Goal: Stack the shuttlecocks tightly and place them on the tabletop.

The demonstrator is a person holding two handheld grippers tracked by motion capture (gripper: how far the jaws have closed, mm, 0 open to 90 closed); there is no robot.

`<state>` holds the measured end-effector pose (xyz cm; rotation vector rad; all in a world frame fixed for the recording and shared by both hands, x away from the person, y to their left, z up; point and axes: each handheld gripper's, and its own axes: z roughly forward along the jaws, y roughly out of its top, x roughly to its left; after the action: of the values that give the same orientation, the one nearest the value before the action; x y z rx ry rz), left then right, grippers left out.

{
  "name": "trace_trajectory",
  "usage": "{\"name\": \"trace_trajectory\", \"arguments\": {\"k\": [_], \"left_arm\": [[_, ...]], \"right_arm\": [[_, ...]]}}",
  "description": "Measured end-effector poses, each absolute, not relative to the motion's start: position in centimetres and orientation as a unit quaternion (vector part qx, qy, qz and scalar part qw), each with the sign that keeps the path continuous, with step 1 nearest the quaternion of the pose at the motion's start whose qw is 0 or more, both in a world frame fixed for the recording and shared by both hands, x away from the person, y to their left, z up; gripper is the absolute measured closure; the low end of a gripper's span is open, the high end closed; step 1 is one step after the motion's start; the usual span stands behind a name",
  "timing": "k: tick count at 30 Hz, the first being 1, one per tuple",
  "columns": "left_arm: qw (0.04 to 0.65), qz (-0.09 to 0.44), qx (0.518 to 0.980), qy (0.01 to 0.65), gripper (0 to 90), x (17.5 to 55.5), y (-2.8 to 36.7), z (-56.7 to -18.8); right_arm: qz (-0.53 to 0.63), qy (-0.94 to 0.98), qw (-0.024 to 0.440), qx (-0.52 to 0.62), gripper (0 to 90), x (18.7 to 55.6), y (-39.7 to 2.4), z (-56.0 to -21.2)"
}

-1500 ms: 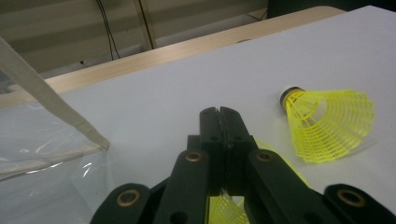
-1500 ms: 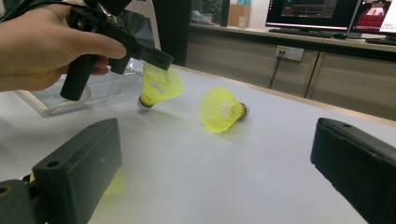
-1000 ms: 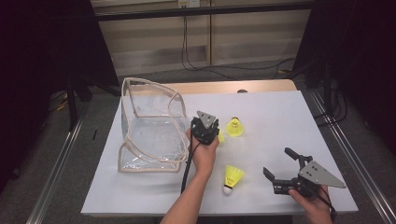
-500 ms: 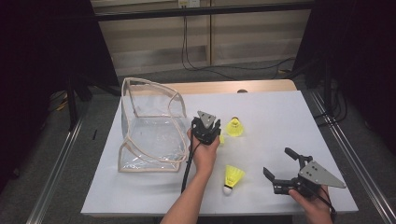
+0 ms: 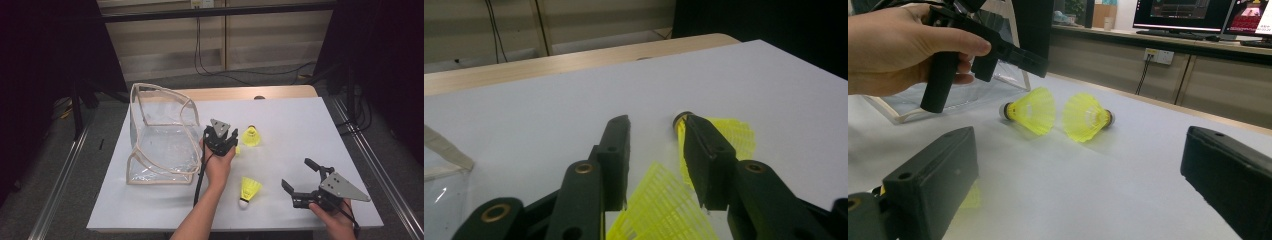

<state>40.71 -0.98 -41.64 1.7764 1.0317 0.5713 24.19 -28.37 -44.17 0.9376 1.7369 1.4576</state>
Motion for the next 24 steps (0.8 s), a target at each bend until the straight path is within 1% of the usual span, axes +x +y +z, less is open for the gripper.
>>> {"name": "trace_trajectory", "arguments": {"k": [4, 7, 9, 14, 15, 17, 18, 21, 24], "left_arm": [[0.493, 0.227, 0.729, 0.417, 57.9, 40.2, -0.9, -41.1], [0.499, 0.214, 0.730, 0.414, 52.9, 39.8, -1.0, -40.8], [0.501, 0.200, 0.731, 0.417, 47.8, 39.5, -1.1, -40.7], [0.504, 0.176, 0.738, 0.412, 40.3, 38.8, -1.1, -40.5], [0.504, 0.169, 0.741, 0.410, 36.6, 38.8, -1.1, -40.4], [0.507, 0.160, 0.743, 0.407, 34.1, 38.5, -1.2, -40.2], [0.508, 0.158, 0.744, 0.404, 31.0, 38.4, -1.2, -40.2], [0.507, 0.149, 0.750, 0.398, 26.2, 38.0, -1.3, -40.1], [0.510, 0.149, 0.751, 0.392, 23.8, 37.6, -1.2, -40.1]], "right_arm": [[0.559, 0.667, 0.338, 0.359, 1.3, 24.2, -28.4, -44.2], [0.559, 0.667, 0.338, 0.359, 1.3, 24.2, -28.3, -44.2], [0.558, 0.667, 0.337, 0.360, 1.3, 24.2, -28.3, -44.2], [0.560, 0.666, 0.338, 0.359, 1.3, 24.2, -28.4, -44.1], [0.560, 0.666, 0.337, 0.360, 1.3, 24.2, -28.3, -44.1], [0.560, 0.667, 0.337, 0.359, 1.3, 24.2, -28.3, -44.1], [0.559, 0.667, 0.337, 0.359, 1.3, 24.2, -28.3, -44.1], [0.559, 0.667, 0.337, 0.359, 1.3, 24.2, -28.3, -44.1], [0.559, 0.667, 0.337, 0.359, 1.3, 24.2, -28.3, -44.1]]}}
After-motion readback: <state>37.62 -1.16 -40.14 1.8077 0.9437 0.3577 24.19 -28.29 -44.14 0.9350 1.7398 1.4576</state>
